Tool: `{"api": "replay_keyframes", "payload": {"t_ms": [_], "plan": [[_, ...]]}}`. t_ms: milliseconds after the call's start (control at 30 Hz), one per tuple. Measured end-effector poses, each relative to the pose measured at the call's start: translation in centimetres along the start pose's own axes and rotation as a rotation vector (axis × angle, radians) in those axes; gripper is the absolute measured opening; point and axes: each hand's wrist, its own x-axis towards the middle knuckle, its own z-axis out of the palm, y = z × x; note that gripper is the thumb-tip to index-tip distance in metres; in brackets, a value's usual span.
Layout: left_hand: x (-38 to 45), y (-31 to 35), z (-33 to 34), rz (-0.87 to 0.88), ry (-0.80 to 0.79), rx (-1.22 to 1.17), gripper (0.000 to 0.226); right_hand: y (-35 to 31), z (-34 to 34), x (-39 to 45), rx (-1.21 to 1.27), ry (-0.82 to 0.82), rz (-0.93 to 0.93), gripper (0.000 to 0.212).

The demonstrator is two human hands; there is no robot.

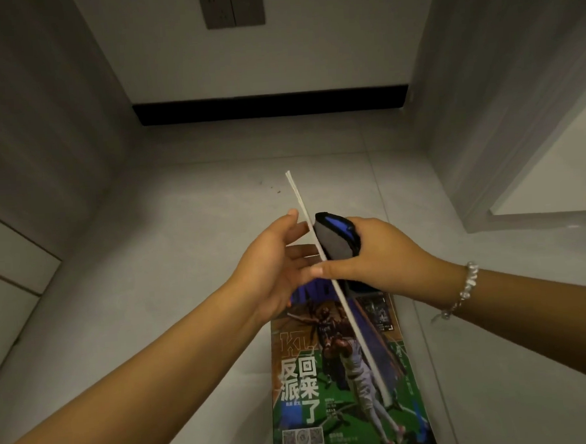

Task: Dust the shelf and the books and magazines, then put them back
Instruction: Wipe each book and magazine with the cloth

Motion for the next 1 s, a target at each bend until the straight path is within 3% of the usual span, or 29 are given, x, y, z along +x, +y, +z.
{"api": "replay_keyframes", "payload": {"t_ms": [133, 400, 534, 667, 701, 801, 867, 1001], "plan": [[-0.4, 0.5, 0.2, 0.100, -0.011, -0.067, 0.040, -0.1, -2.2, 0.4, 0.000, 0.025, 0.009, 0.018], [0.0, 1.4, 0.3, 0.436, 0.123, 0.288, 0.027, -2.1, -6.8, 0.5, 0.181, 0.096, -0.075, 0.031], [0.1, 1.9, -0.1, 0.416, 0.146, 0.232, 0.052, -5.0, -8.8, 0.4, 0.305, 0.122, -0.165, 0.030], [-0.1, 3.1, -1.3, 0.245, 0.167, 0.065, 0.093, -7.6, -10.2, -0.1, 0.392, 0.173, -0.220, 0.019], [-0.1, 3.5, -1.9, 0.226, 0.130, 0.045, 0.089, -8.1, -10.5, -0.2, 0.406, 0.185, -0.229, 0.020], [-1.1, 4.9, -2.7, 0.306, 0.068, 0.057, 0.048, -9.7, -11.5, -0.5, 0.486, 0.194, -0.262, 0.022], [-1.9, 5.9, -3.1, 0.418, 0.057, 0.064, 0.043, -10.6, -12.2, -0.7, 0.525, 0.213, -0.313, 0.023], [-4.6, 8.9, -2.6, 0.665, 0.063, 0.072, 0.052, -13.0, -13.7, -1.8, 0.580, 0.297, -0.423, 0.018]]}}
